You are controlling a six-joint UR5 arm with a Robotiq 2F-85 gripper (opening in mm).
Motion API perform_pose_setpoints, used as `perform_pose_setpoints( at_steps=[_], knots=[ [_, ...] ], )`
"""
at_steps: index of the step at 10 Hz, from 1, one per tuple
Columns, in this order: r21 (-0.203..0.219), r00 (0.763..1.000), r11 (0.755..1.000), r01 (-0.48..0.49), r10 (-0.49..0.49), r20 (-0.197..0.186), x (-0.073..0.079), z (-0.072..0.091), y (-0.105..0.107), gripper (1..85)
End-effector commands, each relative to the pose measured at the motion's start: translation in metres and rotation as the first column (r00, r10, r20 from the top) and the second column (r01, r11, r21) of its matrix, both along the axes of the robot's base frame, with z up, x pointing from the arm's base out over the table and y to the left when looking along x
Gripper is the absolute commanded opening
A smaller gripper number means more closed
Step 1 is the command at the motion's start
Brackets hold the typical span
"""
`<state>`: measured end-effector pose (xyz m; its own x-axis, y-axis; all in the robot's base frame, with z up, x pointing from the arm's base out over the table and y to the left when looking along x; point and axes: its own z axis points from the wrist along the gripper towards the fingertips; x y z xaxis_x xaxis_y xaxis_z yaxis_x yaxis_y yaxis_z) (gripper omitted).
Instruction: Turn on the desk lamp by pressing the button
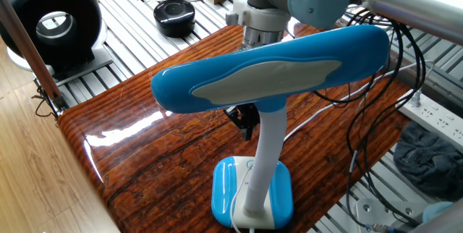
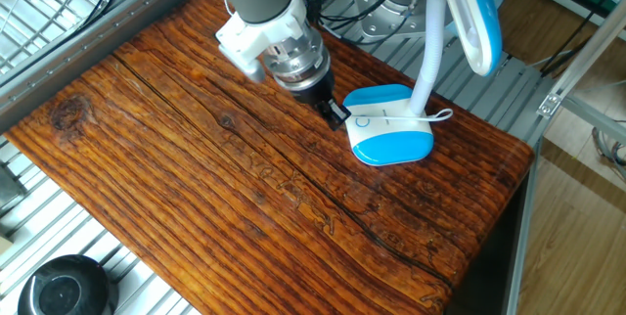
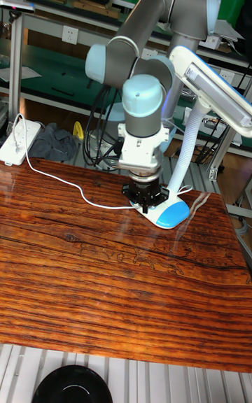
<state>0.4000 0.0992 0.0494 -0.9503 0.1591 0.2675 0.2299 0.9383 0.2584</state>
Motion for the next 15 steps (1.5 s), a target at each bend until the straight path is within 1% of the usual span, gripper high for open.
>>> perform_pose_setpoints(
  at_steps=[1, 3, 5, 6, 8, 9, 11, 12, 13, 15],
  knots=[
    [0.045, 1.000, 0.999, -0.011, 0.011, 0.010, -0.004, 0.002, -0.004, 1.0],
    [0.083, 1.000, 0.997, -0.008, 0.006, 0.016, -0.006, 0.003, -0.003, 1.0],
    [0.139, 0.999, 0.989, 0.041, -0.042, 0.008, -0.003, 0.007, 0.011, 1.0],
    [0.145, 0.998, 0.988, 0.056, -0.058, 0.012, 0.000, 0.006, 0.017, 1.0],
    [0.139, 0.996, 0.987, 0.076, -0.082, 0.033, 0.006, -0.004, 0.033, 1.0],
    [0.161, 0.995, 0.983, 0.085, -0.093, 0.042, 0.009, -0.005, 0.042, 1.0],
    [0.155, 0.996, 0.985, 0.072, -0.080, 0.040, 0.007, -0.006, 0.039, 1.0],
    [0.158, 0.998, 0.986, 0.051, -0.057, 0.033, 0.001, -0.008, 0.036, 1.0],
    [0.163, 0.999, 0.986, 0.024, -0.027, 0.020, -0.007, -0.012, 0.033, 1.0],
    [0.148, 1.000, 0.989, 0.017, -0.020, 0.024, -0.010, -0.023, 0.033, 1.0]
  ],
)
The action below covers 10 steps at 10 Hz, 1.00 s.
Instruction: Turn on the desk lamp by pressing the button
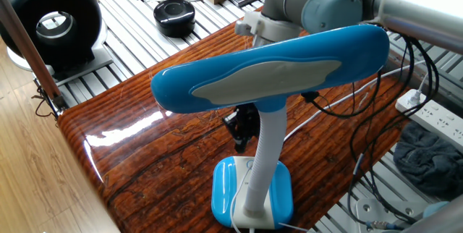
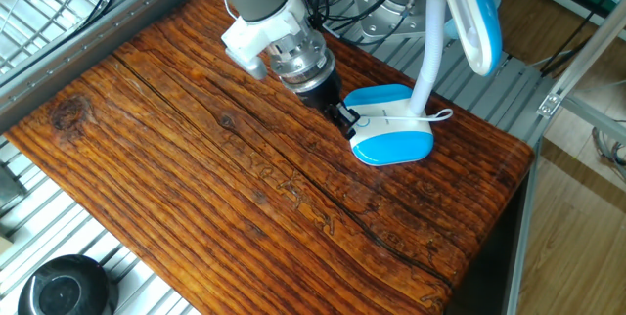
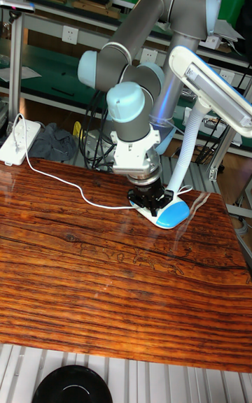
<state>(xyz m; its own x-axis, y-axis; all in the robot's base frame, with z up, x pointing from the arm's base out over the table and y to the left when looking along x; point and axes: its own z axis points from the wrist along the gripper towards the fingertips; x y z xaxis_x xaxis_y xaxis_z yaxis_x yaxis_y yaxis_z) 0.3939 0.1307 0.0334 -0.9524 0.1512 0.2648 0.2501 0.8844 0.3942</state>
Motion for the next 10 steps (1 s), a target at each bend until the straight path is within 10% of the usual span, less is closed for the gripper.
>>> perform_pose_setpoints(
  at_steps=[1, 10],
  knots=[
    [0.008, 1.000, 1.000, -0.020, 0.020, 0.001, -0.005, -0.009, 0.003, 1.0],
    [0.031, 0.999, 0.998, -0.051, 0.051, -0.003, -0.022, 0.001, 0.001, 1.0]
  ],
)
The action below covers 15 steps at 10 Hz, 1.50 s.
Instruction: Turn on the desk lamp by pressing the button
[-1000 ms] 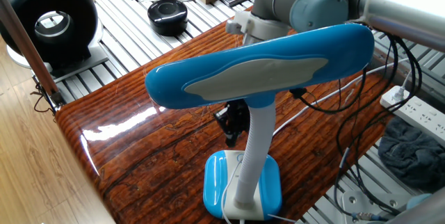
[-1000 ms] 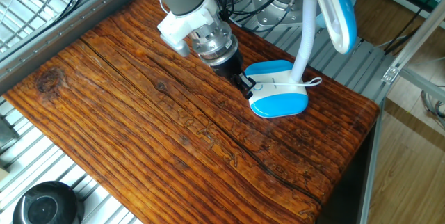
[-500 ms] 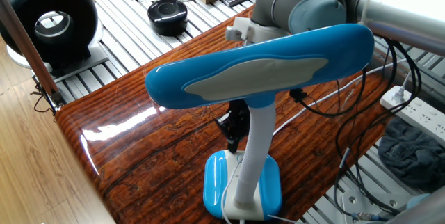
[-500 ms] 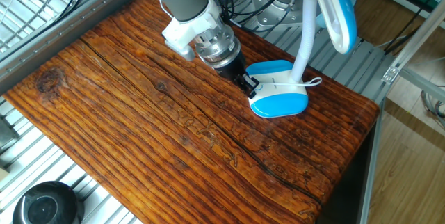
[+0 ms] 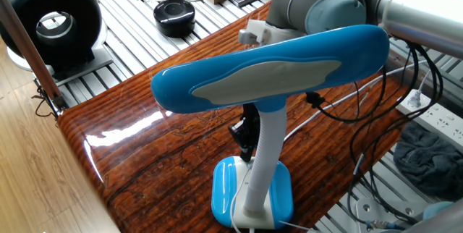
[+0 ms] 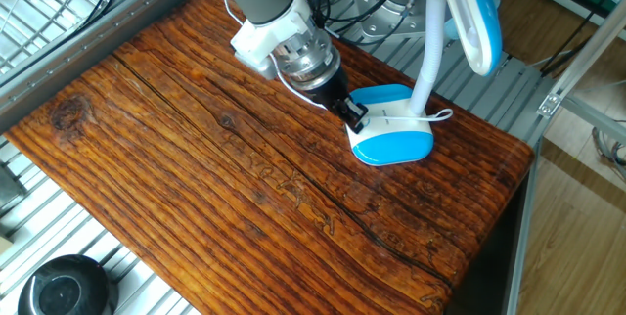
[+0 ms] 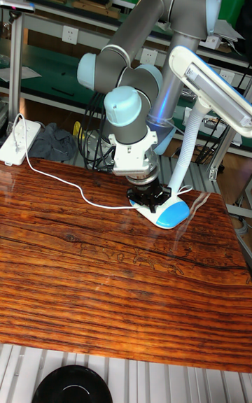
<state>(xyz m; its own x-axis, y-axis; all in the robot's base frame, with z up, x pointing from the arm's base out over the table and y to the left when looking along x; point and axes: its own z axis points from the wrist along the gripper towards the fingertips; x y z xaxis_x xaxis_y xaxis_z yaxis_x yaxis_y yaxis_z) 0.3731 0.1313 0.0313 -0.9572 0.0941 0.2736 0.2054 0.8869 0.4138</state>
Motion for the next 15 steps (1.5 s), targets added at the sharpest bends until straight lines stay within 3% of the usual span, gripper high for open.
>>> perform_pose_setpoints(
  at_steps=[1, 5, 7, 8, 11, 15],
  knots=[
    [0.006, 1.000, 1.000, -0.002, 0.002, -0.001, -0.003, 0.003, 0.000, 1.0],
    [0.027, 1.000, 0.999, -0.028, 0.028, -0.008, -0.013, -0.006, 0.004, 1.0],
    [0.085, 0.997, 0.995, -0.060, 0.064, -0.049, -0.024, 0.024, -0.020, 1.0],
    [-0.062, 0.997, 0.996, -0.069, 0.067, -0.045, -0.024, 0.020, -0.043, 1.0],
    [-0.011, 0.997, 0.999, -0.048, 0.048, -0.052, -0.022, 0.031, -0.020, 1.0],
    [-0.011, 0.997, 0.998, -0.057, 0.056, -0.053, -0.020, 0.025, -0.016, 1.0]
  ],
)
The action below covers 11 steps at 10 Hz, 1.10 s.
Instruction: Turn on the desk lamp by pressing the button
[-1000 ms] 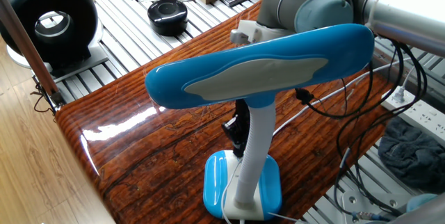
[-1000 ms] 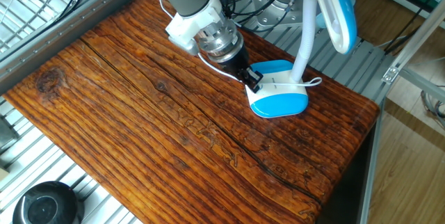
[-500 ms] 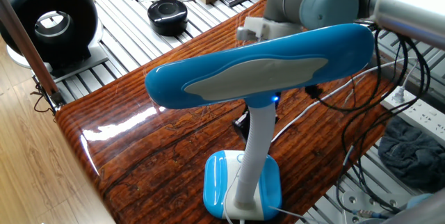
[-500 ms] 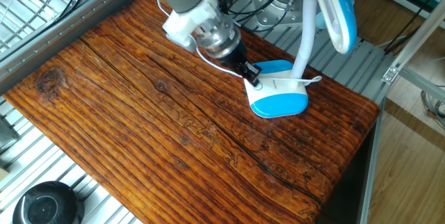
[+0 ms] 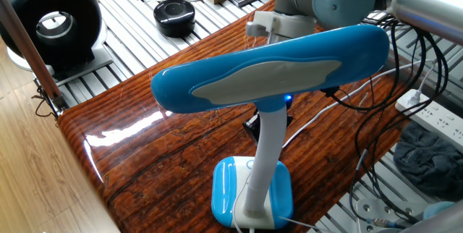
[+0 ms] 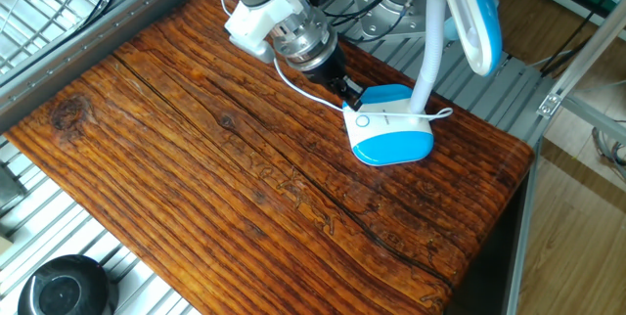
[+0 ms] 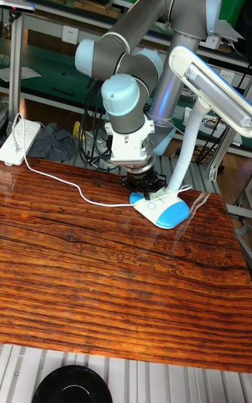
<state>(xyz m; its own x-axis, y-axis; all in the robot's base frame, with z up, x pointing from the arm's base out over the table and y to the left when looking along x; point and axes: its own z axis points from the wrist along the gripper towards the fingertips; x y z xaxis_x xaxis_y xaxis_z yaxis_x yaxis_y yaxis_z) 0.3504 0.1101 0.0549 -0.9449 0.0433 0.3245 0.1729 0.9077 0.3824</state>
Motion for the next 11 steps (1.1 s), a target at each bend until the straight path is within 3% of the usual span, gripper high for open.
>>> perform_pose_setpoints(
  at_steps=[1, 3, 4, 8, 10, 11],
  knots=[
    [0.009, 1.000, 1.000, 0.005, -0.005, 0.003, 0.003, -0.002, 0.006, 1.0],
    [0.021, 1.000, 1.000, 0.001, -0.001, 0.002, 0.001, -0.008, 0.008, 1.0],
    [0.002, 1.000, 1.000, -0.003, 0.003, 0.000, -0.001, -0.012, 0.005, 1.0],
    [0.025, 1.000, 1.000, -0.011, 0.012, -0.004, -0.003, -0.009, 0.010, 1.0],
    [0.067, 1.000, 0.998, -0.002, 0.002, -0.004, -0.002, -0.004, 0.020, 1.0],
    [0.058, 1.000, 0.998, -0.002, 0.001, 0.010, 0.001, -0.005, 0.020, 1.0]
  ],
)
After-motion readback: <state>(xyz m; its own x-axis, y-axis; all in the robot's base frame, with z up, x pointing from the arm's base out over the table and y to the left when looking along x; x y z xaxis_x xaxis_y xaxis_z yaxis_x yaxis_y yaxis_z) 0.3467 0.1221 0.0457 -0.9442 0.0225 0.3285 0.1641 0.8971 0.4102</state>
